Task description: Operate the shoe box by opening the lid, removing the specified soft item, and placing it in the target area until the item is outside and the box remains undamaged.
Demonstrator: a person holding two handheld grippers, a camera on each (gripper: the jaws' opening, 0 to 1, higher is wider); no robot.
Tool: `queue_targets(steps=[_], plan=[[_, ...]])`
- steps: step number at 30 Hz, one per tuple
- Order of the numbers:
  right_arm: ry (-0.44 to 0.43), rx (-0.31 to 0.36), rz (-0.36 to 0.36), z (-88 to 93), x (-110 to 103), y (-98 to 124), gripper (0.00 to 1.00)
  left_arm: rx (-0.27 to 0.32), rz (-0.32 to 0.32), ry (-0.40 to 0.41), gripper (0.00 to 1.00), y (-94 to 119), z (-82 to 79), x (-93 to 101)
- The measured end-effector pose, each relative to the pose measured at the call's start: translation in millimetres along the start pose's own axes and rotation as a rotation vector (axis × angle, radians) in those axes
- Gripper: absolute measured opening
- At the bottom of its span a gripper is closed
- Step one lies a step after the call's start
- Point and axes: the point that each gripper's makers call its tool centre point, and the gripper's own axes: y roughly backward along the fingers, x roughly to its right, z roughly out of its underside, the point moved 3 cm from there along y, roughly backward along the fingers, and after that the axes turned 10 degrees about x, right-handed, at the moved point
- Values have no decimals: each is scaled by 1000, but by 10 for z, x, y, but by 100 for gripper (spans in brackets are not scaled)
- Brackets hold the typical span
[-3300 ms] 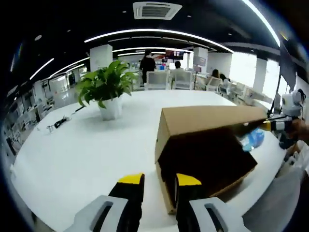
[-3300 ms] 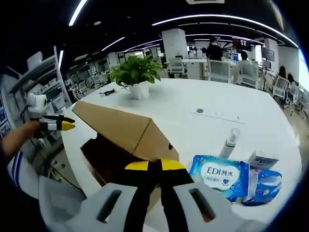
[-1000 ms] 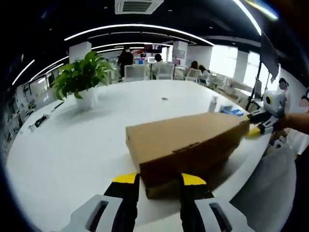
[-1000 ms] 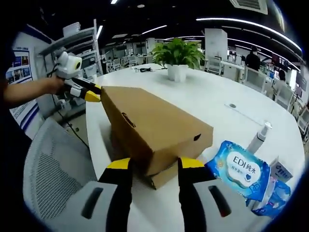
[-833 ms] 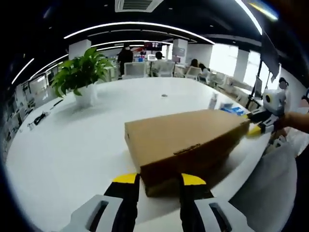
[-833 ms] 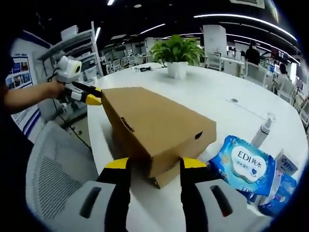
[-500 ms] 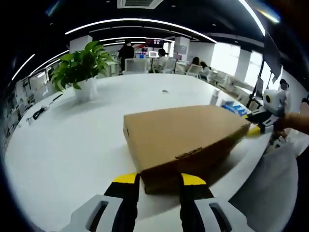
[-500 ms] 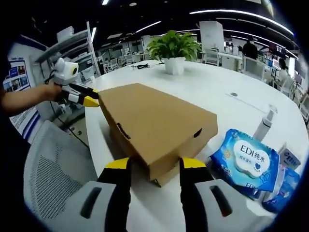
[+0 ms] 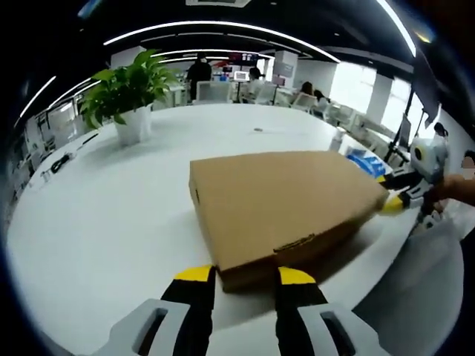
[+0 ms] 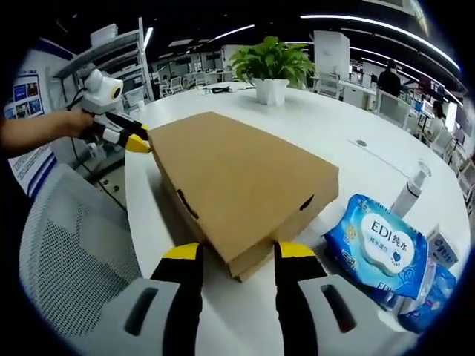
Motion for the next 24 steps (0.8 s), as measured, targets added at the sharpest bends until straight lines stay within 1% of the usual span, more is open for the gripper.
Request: queue_targets(steps=[2,6,8,13,17,20,24], plan=[[6,-5,3,4,-1,-4,34,-14,-4,-10,31,-2,-18,8],[23,-11,7,21,15,-13,34,-32,-5,-12,31,-26,18,-5],[25,-10,8,19,27,-19,34,-33,-6,-7,31,-31,17,21],[27,-9,17,3,62,-36,34,-28,-9,-5,31,-94,12,-19],[26,-7,21,-14,103,-53,34,-32,0,-3,31,-144,-21,-40],[25,-7,25,-37,147,-88,34,-37,3,-7,31,-223,-58,-94],[25,-11,32,-70,222,-127,34,-40,7,-10,32,-271,-95,-77]])
